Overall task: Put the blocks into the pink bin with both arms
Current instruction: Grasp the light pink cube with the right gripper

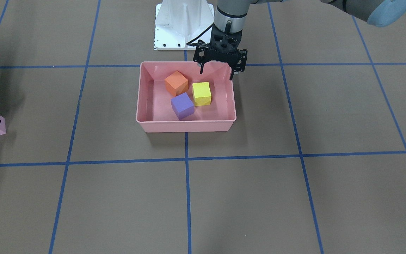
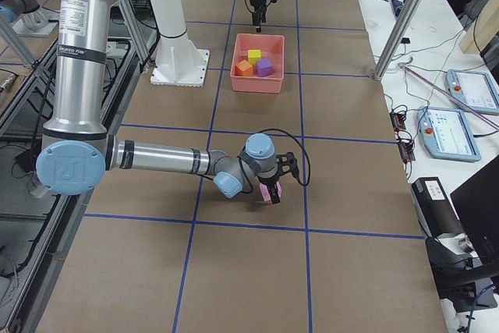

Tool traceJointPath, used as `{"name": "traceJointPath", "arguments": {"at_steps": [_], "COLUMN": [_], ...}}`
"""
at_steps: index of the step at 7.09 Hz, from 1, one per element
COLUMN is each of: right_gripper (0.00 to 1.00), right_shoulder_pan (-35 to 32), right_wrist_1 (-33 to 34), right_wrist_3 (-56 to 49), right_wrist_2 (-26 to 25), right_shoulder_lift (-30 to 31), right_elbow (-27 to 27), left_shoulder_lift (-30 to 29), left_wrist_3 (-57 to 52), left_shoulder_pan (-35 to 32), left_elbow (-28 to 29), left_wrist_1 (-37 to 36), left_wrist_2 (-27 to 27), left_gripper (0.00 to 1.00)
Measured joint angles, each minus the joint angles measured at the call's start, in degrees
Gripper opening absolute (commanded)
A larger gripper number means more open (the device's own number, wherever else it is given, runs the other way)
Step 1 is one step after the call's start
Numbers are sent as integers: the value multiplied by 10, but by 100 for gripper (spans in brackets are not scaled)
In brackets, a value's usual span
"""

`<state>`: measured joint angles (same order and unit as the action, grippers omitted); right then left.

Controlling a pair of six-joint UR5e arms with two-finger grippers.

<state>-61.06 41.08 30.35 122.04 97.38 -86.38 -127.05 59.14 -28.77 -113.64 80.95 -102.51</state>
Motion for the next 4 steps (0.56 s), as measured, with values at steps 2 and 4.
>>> {"name": "traceJointPath", "arguments": {"at_steps": [2, 4], "right_gripper": [0, 0], "right_shoulder_pan": [12, 18], "right_wrist_1": [-6, -7], "right_wrist_3": [-1, 4], "right_wrist_2": [-10, -13], "right_shoulder_lift": [4, 8], "right_elbow": [0, -13], "left_shoulder_lift": [1, 4], "left_wrist_3": [0, -6], "left_shoulder_pan": [0, -1], "left_elbow": [0, -4], "left_wrist_1": [0, 1], "left_wrist_2": [0, -1], "left_gripper": [100, 100]}}
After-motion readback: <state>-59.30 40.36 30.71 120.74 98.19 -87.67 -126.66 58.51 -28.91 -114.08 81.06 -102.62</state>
